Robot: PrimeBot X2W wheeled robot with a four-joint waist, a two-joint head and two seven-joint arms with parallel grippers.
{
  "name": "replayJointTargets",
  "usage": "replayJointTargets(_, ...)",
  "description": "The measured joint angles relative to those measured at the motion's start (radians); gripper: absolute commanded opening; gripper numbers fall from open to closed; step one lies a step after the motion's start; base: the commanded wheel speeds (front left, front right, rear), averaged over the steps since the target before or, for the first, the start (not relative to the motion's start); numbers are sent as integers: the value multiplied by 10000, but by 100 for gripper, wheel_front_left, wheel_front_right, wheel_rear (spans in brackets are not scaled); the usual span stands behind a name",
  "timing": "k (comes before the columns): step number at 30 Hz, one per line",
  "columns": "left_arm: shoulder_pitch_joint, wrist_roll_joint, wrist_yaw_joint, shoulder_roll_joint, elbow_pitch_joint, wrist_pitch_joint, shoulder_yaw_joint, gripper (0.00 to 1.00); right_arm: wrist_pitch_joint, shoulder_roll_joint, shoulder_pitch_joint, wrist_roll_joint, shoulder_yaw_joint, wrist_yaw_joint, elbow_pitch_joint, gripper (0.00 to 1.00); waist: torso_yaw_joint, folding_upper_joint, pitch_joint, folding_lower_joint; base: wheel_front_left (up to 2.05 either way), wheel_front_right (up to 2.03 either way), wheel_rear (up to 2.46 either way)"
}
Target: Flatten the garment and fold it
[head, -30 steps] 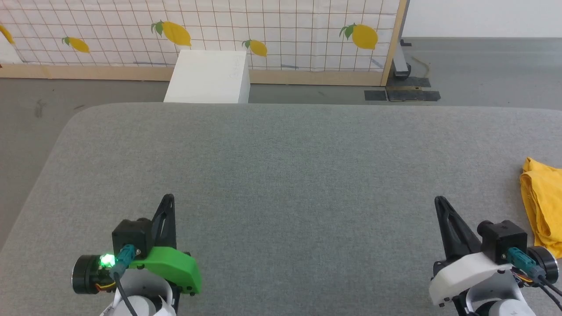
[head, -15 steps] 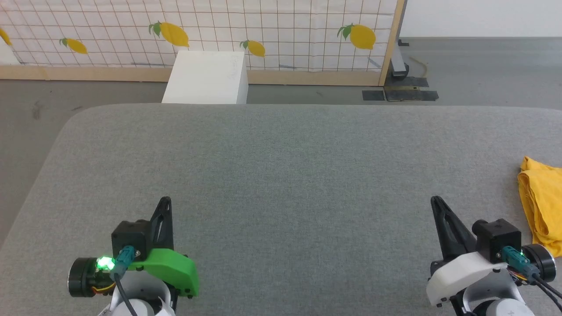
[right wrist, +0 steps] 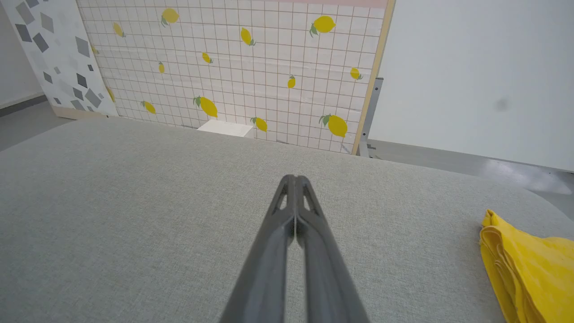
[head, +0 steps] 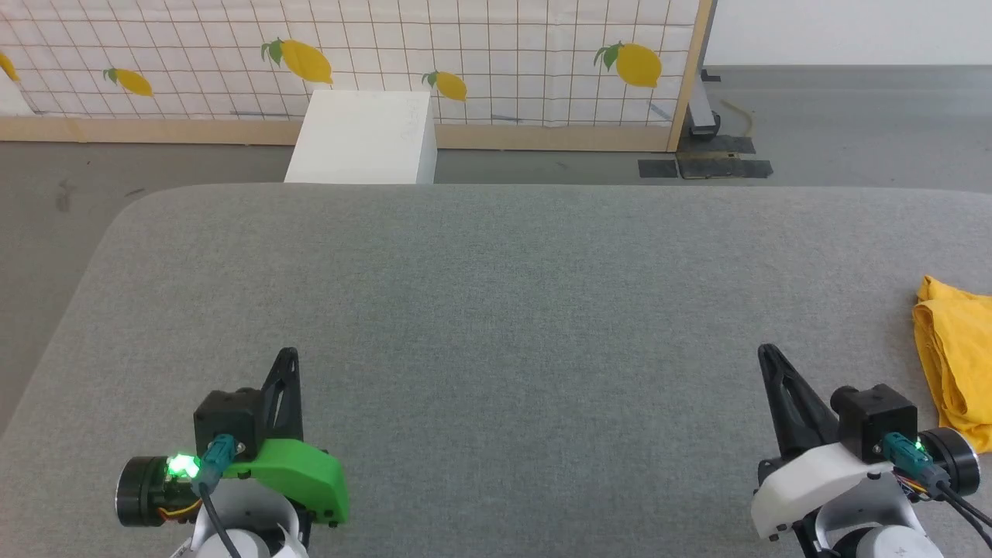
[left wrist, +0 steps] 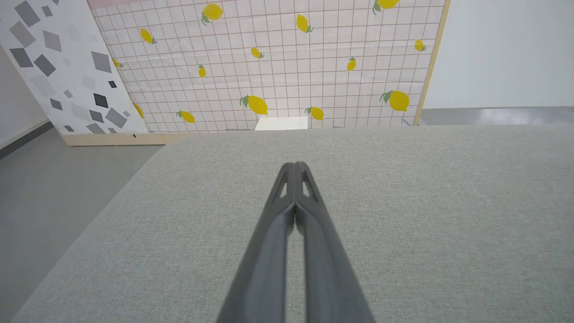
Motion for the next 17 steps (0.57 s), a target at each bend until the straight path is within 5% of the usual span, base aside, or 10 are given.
replayJointTargets(17,3,0,0,0,-6,0,0,0,0,0,-1,-12,2,2,-2,0,0,0,0,0,0,0,0)
